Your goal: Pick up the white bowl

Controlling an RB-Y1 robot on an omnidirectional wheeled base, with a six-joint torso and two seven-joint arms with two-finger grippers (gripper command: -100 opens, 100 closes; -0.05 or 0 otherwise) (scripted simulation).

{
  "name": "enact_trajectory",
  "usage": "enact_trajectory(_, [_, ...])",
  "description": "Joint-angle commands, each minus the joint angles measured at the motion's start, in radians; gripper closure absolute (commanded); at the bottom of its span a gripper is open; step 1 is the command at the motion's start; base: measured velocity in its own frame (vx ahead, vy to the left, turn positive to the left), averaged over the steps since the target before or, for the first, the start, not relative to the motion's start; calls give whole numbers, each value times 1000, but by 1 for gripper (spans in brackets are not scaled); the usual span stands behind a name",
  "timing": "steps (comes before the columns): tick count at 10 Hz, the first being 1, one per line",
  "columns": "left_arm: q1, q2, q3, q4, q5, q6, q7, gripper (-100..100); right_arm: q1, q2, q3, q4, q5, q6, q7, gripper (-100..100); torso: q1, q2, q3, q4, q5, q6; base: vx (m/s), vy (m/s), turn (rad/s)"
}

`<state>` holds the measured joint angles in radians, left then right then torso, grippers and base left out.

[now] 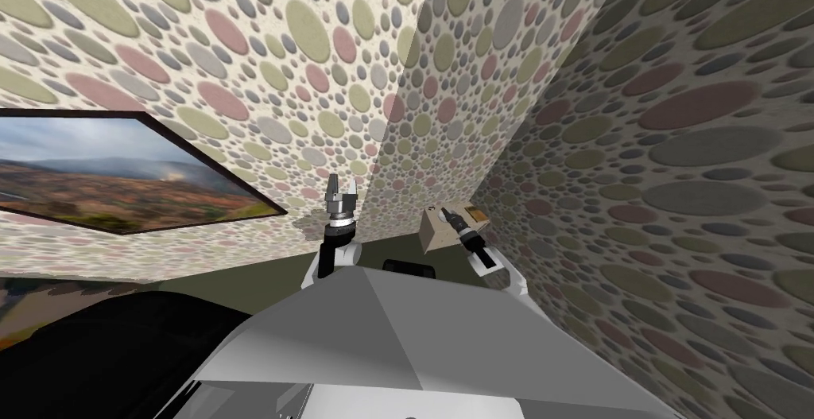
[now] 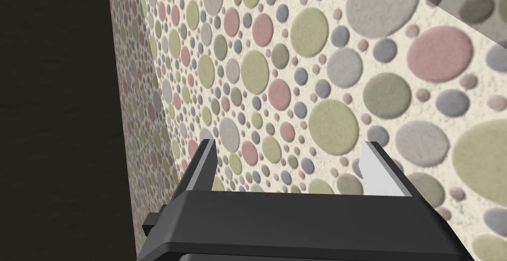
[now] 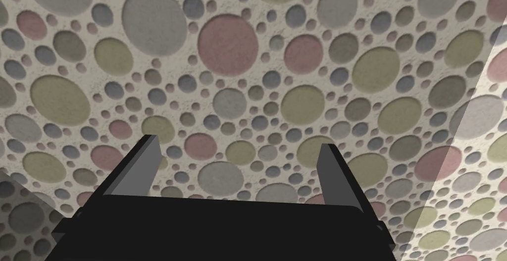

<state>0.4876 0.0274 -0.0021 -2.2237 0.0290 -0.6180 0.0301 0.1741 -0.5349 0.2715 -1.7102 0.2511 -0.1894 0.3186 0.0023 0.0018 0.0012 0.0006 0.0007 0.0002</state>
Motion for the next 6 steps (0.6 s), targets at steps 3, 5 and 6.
enact_trajectory(3, [0,0,0,0,0,0,0,0,-41,-49,34,107,46,17,41,-100,0,-1,0,0,0,0,-12,42,85])
enact_trajectory(5, [0,0,0,0,0,0,0,0,-62,-79,58,169,78,27,70,-100,0,-1,-1,0,0,0,-1,45,97])
enact_trajectory(6, [0,0,0,0,0,0,0,0,-82,-107,82,204,111,35,101,-100,-1,-1,-1,0,0,1,4,46,132])
